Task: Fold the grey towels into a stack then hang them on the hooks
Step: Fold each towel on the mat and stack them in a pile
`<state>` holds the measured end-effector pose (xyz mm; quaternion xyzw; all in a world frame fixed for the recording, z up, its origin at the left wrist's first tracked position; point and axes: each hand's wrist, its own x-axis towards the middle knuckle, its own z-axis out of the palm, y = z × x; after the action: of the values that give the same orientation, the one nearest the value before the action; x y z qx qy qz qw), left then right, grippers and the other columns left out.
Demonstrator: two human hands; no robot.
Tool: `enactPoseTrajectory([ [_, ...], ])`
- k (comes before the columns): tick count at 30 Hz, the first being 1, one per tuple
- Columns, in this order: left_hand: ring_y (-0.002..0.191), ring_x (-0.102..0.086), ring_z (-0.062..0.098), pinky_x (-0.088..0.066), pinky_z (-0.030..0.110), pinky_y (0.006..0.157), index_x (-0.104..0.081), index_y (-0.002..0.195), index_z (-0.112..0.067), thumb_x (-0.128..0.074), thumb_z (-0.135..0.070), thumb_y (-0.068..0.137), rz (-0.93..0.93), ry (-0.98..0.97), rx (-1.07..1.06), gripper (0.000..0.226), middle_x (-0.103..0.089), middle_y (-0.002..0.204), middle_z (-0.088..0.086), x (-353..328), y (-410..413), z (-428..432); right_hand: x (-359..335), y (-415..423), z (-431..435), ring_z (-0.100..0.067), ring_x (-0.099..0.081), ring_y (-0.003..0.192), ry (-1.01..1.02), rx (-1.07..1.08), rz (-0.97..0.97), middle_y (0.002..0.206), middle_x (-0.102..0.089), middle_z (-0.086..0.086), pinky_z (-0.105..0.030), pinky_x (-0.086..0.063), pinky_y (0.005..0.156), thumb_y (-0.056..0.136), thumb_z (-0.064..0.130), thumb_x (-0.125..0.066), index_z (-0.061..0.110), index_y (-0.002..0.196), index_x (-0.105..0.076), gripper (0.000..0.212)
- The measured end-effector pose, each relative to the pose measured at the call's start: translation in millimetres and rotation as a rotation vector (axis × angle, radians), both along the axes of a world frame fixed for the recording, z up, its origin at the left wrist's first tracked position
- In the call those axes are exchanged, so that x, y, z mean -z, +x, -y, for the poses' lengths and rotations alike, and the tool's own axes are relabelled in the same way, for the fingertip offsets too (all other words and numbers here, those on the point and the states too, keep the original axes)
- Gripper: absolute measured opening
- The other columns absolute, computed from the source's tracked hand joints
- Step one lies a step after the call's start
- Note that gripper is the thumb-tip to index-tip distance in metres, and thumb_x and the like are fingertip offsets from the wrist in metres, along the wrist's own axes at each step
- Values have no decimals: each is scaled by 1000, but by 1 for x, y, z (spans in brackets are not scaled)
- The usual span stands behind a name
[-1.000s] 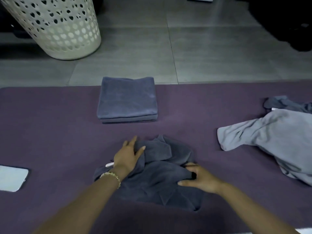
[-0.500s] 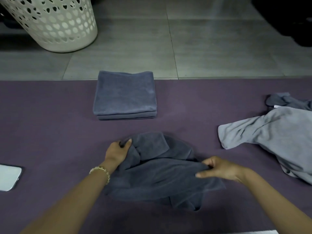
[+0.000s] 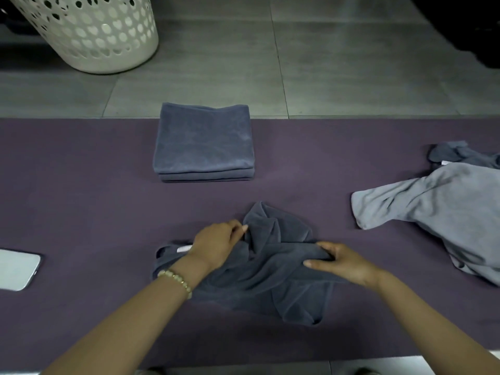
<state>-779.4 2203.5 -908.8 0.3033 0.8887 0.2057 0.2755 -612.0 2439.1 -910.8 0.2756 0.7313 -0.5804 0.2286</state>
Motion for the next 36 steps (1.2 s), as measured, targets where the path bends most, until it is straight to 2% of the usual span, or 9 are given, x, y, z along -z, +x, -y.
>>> enactPoseTrajectory([
  [3, 124, -50, 27, -38, 31, 103, -45, 138, -15, -32, -47, 99, 83, -12, -108, 52, -55, 135, 9, 4, -1, -18, 1, 18, -12, -3, -66, 82, 48, -59, 71, 91, -73, 5, -13, -49, 73, 76, 26, -78, 13, 96, -69, 25],
  [7, 125, -49, 25, -36, 30, 105, -48, 135, -11, -34, -47, 99, 286, -41, -100, 53, -53, 137, 8, 18, 1, -31, -1, 37, -25, -2, -56, 67, 43, -111, 127, 66, -64, 11, -15, -44, 68, 71, 27, -80, 18, 72, -70, 14],
  [10, 86, -58, 16, -40, 25, 75, -61, 83, -12, -45, -39, 98, 242, 64, -148, 35, -65, 87, 2, 24, 2, -33, -8, 42, -31, -1, -56, 70, 34, -28, 60, 72, -63, 5, -18, -46, 69, 64, 48, -78, 14, 77, -71, 37],
  [13, 57, -40, 10, -33, 27, 58, -42, 53, -12, -52, -37, 95, 206, 238, -284, 50, -43, 55, -3, 17, 1, -29, -19, 38, -32, -7, -52, 71, -29, 124, -24, 74, -51, -4, -22, -52, 62, 76, 48, -72, 9, 87, -63, 41],
  [16, 65, -50, 9, -46, 30, 66, -59, 69, 5, -51, -39, 95, 234, 373, -314, 52, -55, 67, 1, -4, -7, -27, -38, 29, -30, -19, -45, 78, -76, 141, -68, 84, -45, -8, -21, -51, 58, 82, 44, -66, 11, 91, -60, 35],
  [20, 70, -50, 12, -44, 25, 68, -57, 76, 12, -49, -41, 95, 320, 547, -369, 57, -55, 74, 5, -60, -14, -30, -76, 16, -20, -8, -63, 81, -149, 121, -72, 90, -61, -11, -19, -54, 69, 91, 10, -60, 10, 92, -62, 2],
  [26, 69, -56, 10, -46, 23, 65, -56, 75, 14, -46, -33, 98, 215, 732, -312, 53, -61, 75, 10, -168, -14, -21, -163, 2, 0, -22, -62, 79, 48, -41, -121, 82, -69, -9, -21, -51, 67, 80, -1, -71, 11, 82, -67, 13],
  [31, 64, -44, 19, -39, 33, 63, -49, 67, 4, -44, -50, 89, 234, 732, -196, 58, -48, 68, 10, -251, 4, -6, -290, 8, 30, 0, -64, 77, 79, -225, -319, 82, -73, 9, -13, -49, 73, 85, 6, -68, 9, 94, -71, 10],
  [36, 64, -41, 14, -34, 31, 64, -48, 68, -1, -44, -49, 88, 277, 756, 9, 53, -45, 66, 8, -330, 53, -8, -402, 16, 61, -4, -65, 97, 146, -306, -538, 102, -73, 0, -16, -48, 84, 89, 6, -63, 7, 104, -70, 17],
])
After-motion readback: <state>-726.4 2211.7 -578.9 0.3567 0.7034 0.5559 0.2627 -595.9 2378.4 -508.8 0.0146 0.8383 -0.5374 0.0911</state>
